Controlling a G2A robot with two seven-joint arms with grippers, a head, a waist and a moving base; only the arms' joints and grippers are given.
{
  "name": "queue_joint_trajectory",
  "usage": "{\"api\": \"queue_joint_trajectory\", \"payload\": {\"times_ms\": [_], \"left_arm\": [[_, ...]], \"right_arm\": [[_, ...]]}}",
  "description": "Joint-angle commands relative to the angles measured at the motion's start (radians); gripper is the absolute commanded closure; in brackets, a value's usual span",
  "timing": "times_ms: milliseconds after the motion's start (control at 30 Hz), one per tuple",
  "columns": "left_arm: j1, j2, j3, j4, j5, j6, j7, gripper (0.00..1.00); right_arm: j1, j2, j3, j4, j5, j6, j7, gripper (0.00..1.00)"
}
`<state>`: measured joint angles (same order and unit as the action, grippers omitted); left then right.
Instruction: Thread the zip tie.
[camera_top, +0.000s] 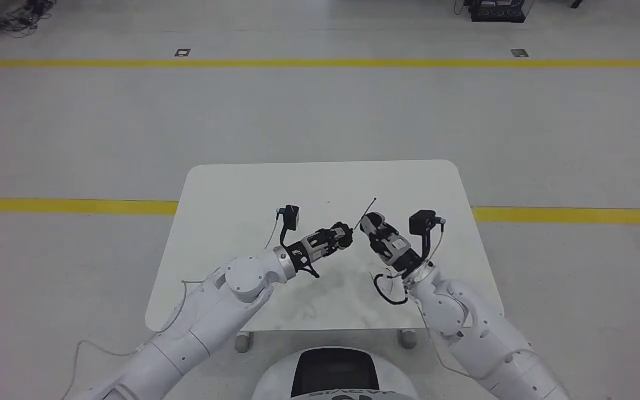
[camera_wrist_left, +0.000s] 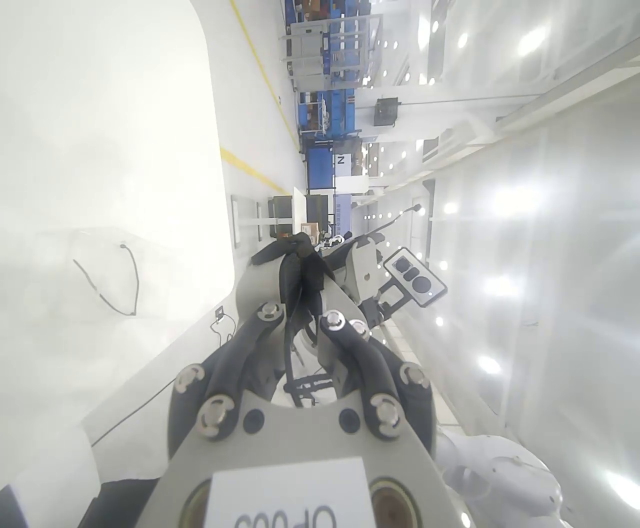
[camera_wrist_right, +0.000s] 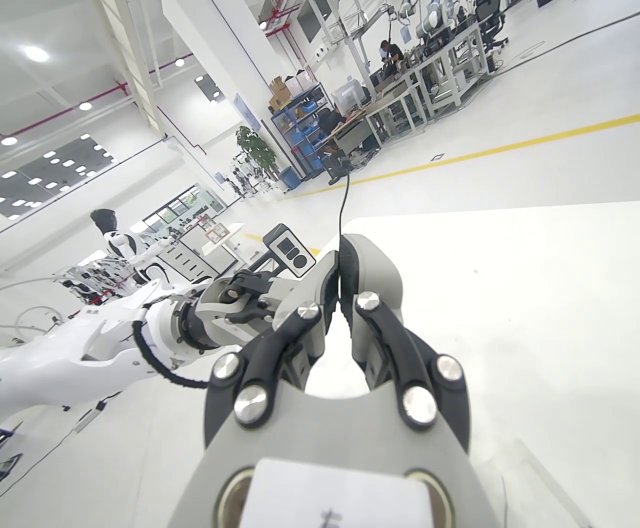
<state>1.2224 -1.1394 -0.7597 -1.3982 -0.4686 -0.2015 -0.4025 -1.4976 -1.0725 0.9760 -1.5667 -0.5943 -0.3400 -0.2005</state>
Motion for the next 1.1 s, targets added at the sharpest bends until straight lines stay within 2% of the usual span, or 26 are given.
{"api": "queue_joint_trajectory", "payload": {"times_ms": [0,1067], "left_arm": [[0.000,0.000,0.000,0.000,0.000,0.000,0.000,1.00],[0.000,0.000,0.000,0.000,0.000,0.000,0.000,1.00]], "right_arm": [[0.002,-0.002,0.000,0.003,-0.002,0.000,-0.002,1.00],[0.004,-0.026,0.007,0.020,-0.035,0.000,-0.011,1.00]]}}
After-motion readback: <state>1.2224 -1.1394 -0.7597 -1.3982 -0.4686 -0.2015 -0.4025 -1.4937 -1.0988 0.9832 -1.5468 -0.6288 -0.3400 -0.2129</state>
